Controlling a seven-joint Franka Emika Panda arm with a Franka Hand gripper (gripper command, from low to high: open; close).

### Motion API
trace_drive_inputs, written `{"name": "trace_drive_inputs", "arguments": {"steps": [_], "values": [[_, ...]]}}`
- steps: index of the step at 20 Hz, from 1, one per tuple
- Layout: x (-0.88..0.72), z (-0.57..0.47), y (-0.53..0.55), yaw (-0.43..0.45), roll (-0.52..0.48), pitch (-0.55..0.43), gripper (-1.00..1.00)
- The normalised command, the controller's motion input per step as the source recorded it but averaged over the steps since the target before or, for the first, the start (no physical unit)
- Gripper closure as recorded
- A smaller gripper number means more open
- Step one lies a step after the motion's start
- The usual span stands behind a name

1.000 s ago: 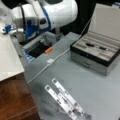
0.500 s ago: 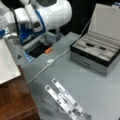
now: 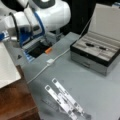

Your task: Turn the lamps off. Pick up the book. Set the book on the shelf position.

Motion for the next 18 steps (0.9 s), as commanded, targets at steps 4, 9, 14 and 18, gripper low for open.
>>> {"name": "trace_drive_inputs", "arguments": {"steps": [4,9,14,18], "values": [[0.06,0.10,-0.05,0.147,0.001,0.034,1.00],[0.08,0.10,-0.06,0.098,0.009,0.039,1.00],[0.11,0.09,-0.10,0.033,0.037,0.032,1.00],[0.15,0.05,-0.12,-0.026,0.042,0.023,1.00]]}}
